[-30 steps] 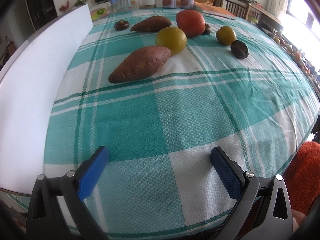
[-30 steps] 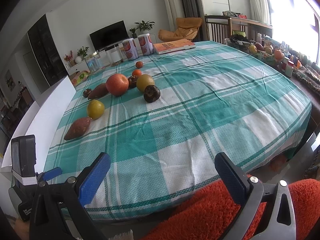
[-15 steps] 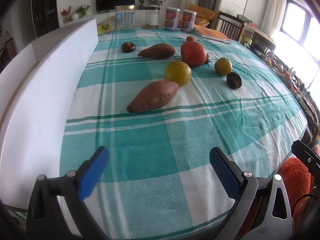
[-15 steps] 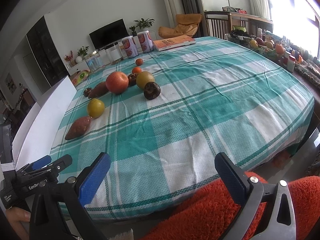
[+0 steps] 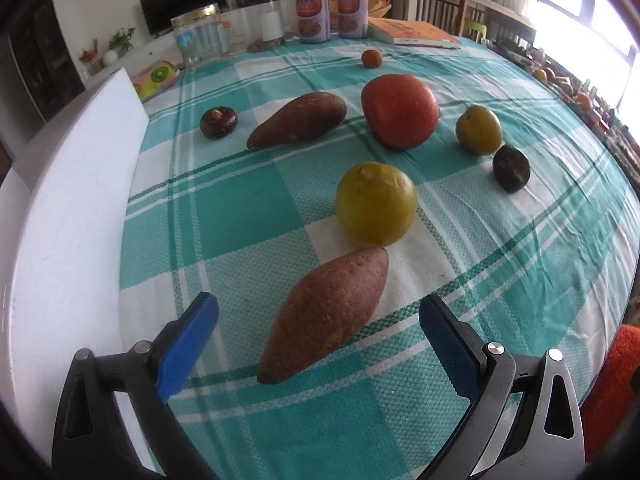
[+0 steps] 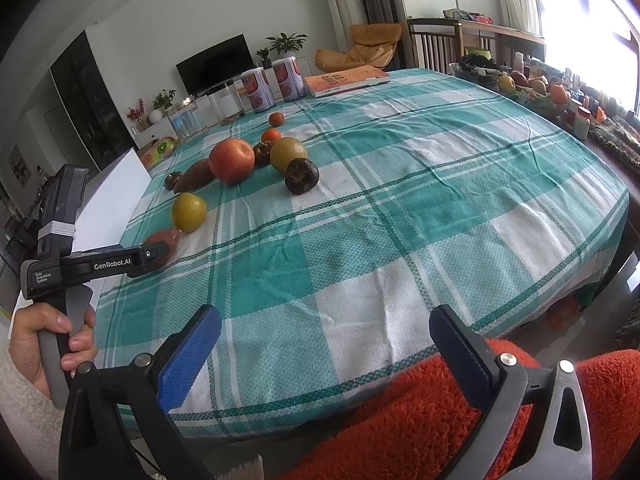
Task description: Organize fruits
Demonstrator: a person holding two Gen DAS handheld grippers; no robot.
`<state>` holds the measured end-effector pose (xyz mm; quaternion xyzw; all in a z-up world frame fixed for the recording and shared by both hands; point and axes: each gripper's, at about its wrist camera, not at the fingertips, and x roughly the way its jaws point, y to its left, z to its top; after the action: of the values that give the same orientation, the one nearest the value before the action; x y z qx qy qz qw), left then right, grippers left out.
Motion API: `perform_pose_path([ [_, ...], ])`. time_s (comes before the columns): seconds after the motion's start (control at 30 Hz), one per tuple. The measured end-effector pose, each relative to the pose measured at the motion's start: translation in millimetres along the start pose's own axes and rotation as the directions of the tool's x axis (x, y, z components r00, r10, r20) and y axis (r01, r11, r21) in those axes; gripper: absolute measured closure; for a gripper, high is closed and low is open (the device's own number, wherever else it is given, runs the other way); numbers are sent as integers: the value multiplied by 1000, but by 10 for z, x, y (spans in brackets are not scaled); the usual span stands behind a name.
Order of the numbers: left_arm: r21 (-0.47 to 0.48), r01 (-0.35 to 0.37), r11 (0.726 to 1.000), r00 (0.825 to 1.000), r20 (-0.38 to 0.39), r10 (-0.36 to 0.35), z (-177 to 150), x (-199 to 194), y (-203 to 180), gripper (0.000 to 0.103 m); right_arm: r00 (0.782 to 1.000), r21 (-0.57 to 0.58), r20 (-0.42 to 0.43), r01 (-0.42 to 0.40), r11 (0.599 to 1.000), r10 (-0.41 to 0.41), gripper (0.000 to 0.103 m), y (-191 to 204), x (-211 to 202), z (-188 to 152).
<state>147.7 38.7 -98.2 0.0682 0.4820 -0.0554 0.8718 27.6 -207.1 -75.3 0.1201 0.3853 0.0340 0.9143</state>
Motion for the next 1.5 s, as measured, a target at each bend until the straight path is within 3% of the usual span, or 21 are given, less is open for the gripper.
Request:
perform_pose_path([
  [0.17,76,-40,996,999,34,38,-19,-32,-98,4,998,78,-41,-53,996,56,0,-146,82,4],
  [0.23,82,-44,996,998,57,39,-20,-98,-112,22,994,131,-56,-89,987,97,0,-244,120,-1],
  [0.27,85,-40,996,998,52,36,-28,-102,-120,51,991,151,-56,-111,982,120,0,-272,123,-4],
  [0.43,48,-27,998,998,59,24,-84,-160,-106,54,977,118,-89,-185,976,196,0,-211,199,129],
  [0.53,-20,28,999,998,62,-26,-147,-282,-15,55,992,-79,-51,-122,989,119,0,-43,304,509],
  [0.6,-65,81,995,995,58,-77,-209,-358,51,56,993,-172,-101,-81,982,64,0,25,583,799],
  [0.7,-109,116,987,992,57,-110,-316,-439,108,56,975,-150,-202,-124,981,92,2,15,1100,1128],
  [0.87,-145,145,979,989,60,-137,-442,-535,154,56,973,-189,-222,-112,975,69,28,220,1644,1345],
  [0.93,-153,153,976,988,60,-145,-475,-572,175,56,969,-211,-246,-81,974,27,66,268,1780,1336],
  [0.97,-158,158,975,987,62,-150,-486,-597,186,56,971,-202,-236,-78,976,28,66,267,1774,1327],
  [1.03,-169,172,970,984,73,-161,-504,-675,221,59,974,-186,-224,-74,980,31,81,246,1690,1311],
  [1.17,-207,235,950,969,123,-213,-511,-963,331,76,976,-166,-196,-125,978,92,83,278,1324,1259],
  [1.2,-208,241,948,967,136,-216,-501,-1019,355,85,976,-181,-196,-131,975,94,87,315,1268,1248],
  [1.23,-207,242,948,965,149,-214,-489,-1063,378,99,975,-190,-200,-136,972,98,103,339,1230,1236],
  [1.3,-202,220,954,969,162,-189,-466,-1090,401,98,972,-167,-202,-153,974,118,103,323,1206,1228],
  [1.43,-178,214,960,974,108,-197,-518,-906,353,94,964,-119,-233,-159,980,128,101,218,1306,1159],
  [1.47,-169,202,965,977,101,-187,-538,-882,341,83,962,-94,-237,-161,982,135,99,176,1295,1138],
  [1.5,-165,196,967,978,101,-181,-568,-880,345,55,962,-76,-231,-165,983,143,90,141,1264,1123],
])
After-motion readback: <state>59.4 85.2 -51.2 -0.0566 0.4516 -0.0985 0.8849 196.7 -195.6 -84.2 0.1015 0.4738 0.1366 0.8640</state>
